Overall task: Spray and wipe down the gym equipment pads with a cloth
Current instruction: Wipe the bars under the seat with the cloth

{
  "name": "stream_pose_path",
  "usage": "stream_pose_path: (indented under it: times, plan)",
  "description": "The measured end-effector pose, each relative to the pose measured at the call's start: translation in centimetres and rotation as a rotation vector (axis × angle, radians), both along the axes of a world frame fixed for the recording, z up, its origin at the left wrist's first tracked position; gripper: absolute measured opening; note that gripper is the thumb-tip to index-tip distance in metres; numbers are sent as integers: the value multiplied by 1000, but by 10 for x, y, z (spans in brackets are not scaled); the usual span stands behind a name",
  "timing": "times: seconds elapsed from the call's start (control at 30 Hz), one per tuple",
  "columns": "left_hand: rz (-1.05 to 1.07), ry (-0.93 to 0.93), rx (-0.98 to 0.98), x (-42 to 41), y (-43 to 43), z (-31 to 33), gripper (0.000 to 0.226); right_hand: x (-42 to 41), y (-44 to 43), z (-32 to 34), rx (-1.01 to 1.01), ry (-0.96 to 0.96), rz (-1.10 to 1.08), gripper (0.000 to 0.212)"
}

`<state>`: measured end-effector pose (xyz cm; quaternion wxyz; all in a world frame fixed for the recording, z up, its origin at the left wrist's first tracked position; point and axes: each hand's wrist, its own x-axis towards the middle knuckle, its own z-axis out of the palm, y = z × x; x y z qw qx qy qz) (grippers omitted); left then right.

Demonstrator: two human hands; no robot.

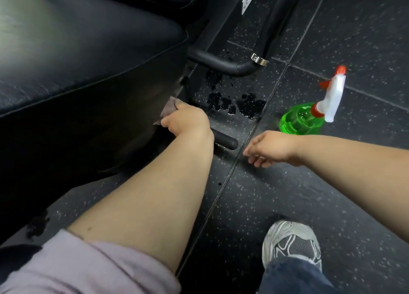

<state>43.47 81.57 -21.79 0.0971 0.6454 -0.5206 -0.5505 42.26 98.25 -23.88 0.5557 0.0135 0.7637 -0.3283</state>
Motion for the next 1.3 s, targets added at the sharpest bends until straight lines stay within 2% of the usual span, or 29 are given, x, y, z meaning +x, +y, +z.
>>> stream_pose_path:
  times: [0.07,0.17,0.3,0.33,0.4,0.47,0.6,0.73,0.87,0.97,1.1,1.2,1.27,1.3]
  plan:
    - [10,26,-29,8,2,-5,51,4,-5,-1,-65,-10,-105,11]
    - [13,163,24,27,7,-21,41,3,-20,1,-190,-66,-333,13]
    - [-17,267,115,33,6,-29,40,-1,-26,5,-238,-53,-381,10]
    - [-17,288,146,34,8,-30,34,-1,-24,6,-237,-23,-390,9]
    - [11,326,245,37,9,-28,14,0,-22,7,-211,94,-367,10]
    - [32,380,346,39,10,-26,9,2,-21,6,-188,201,-375,16]
    - [51,456,626,48,37,-28,27,4,-19,7,-182,302,-408,19]
    - [133,579,924,61,54,-28,26,2,-12,5,-175,377,-426,17]
    - [11,519,1044,70,55,-21,25,-5,-6,4,-117,435,-434,19]
    - [-47,463,980,71,61,-11,12,-13,-7,14,-111,442,-388,17]
    - [15,453,841,62,44,-9,11,-22,-17,26,-166,400,-402,18]
    - [-197,283,713,63,34,-6,15,-18,-26,23,-169,335,-334,11]
    - [-417,62,461,67,28,0,30,-11,-31,18,-160,271,-267,7]
    - [-528,-43,242,70,23,4,36,-7,-33,17,-160,242,-239,7]
